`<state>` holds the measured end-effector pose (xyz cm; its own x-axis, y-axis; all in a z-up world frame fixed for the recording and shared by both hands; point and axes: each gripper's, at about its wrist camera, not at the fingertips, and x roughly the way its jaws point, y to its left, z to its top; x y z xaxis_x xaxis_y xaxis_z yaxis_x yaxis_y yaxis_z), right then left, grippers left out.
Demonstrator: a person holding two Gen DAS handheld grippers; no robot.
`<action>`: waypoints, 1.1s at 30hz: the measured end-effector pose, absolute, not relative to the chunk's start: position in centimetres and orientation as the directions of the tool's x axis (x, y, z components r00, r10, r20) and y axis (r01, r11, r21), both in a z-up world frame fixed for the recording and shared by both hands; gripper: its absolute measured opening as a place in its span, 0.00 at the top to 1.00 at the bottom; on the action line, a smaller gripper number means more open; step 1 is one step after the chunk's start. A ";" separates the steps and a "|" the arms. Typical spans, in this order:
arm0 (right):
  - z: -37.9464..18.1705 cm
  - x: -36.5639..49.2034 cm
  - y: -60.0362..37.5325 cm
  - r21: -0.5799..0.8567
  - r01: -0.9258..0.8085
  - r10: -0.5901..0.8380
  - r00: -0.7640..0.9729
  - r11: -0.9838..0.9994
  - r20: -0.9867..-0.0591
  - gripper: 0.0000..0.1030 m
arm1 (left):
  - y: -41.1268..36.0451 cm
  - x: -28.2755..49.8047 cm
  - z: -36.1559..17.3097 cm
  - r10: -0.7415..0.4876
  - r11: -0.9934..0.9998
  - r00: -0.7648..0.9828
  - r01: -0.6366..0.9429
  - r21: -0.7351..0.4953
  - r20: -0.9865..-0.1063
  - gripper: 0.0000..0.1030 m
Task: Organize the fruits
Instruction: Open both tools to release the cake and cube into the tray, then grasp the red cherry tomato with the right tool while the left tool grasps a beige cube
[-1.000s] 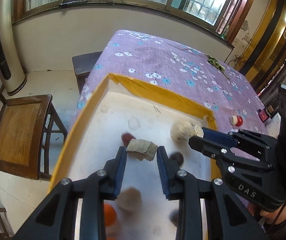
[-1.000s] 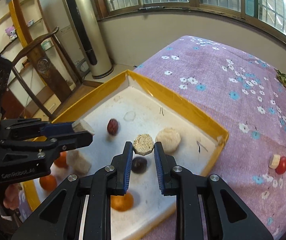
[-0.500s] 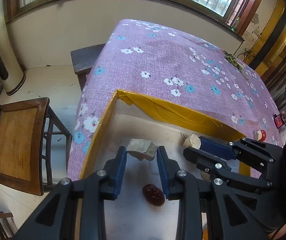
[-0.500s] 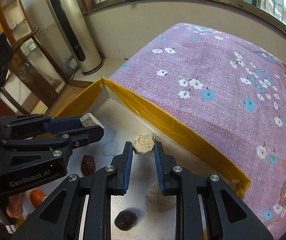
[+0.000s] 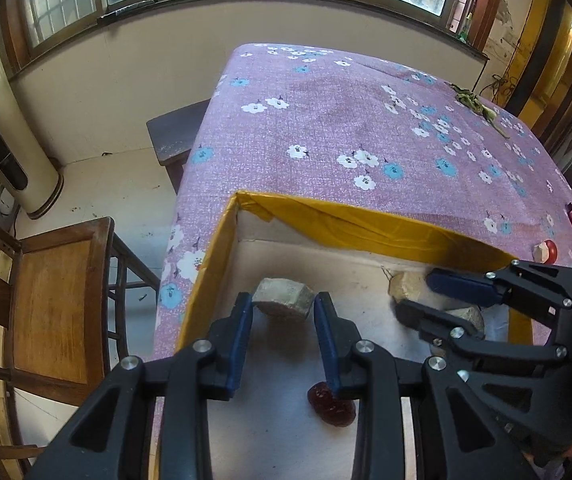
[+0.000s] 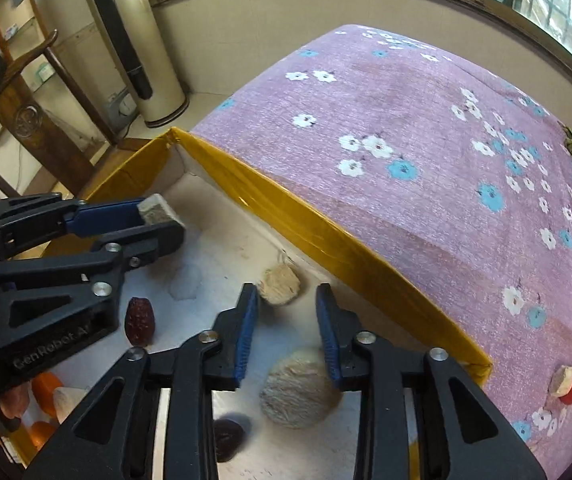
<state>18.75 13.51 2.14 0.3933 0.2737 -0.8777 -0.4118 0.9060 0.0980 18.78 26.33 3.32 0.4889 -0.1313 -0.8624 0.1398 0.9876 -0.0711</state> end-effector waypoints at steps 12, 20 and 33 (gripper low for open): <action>5.4 13.8 9.4 0.193 -0.343 0.341 0.450 0.919 -0.825 0.65 | 27.0 14.3 4.9 -0.068 0.995 0.554 0.101 -0.014 -0.830 0.41; 5.5 8.7 5.9 0.244 -0.301 0.364 0.453 0.922 -0.814 0.60 | 25.4 10.4 7.1 -0.044 0.996 0.628 0.090 0.016 -0.777 0.28; 4.7 6.9 -8.4 0.240 -0.093 0.251 0.547 0.966 -0.798 0.59 | 17.0 7.0 7.3 -0.111 0.990 0.569 0.134 -0.042 -0.815 0.18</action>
<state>6.91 -8.38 4.74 0.5471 0.2514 -0.7984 -0.0933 0.9662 0.2402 6.98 16.98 7.28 0.5692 -0.1115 -0.8146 0.1342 0.9901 -0.0417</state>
